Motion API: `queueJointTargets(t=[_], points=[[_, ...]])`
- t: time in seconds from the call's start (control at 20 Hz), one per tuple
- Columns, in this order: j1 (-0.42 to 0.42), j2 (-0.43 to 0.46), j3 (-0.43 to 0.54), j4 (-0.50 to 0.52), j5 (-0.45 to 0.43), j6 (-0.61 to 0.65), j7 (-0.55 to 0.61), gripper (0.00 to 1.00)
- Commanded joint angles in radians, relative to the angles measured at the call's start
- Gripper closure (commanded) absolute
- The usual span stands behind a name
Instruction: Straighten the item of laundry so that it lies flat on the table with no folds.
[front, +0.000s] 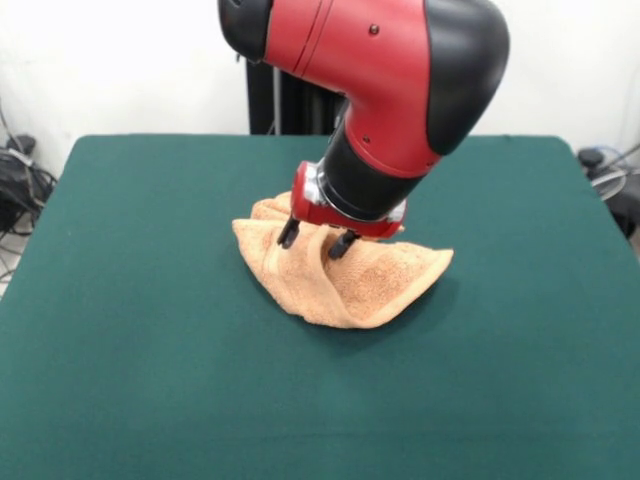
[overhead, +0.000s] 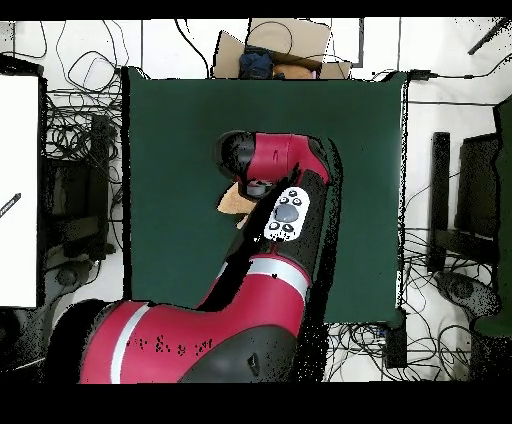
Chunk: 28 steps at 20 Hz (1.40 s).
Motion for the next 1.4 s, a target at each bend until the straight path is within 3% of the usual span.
queueJointTargets(t=[0.05,0.55,1.4], points=[[-0.012,0.056,0.013,0.112,-0.049,-0.108,0.2,0.0],[-0.016,0.074,0.012,0.127,-0.044,-0.156,0.202,0.0],[0.003,0.107,-0.039,0.084,-0.08,-0.132,0.176,0.0]])
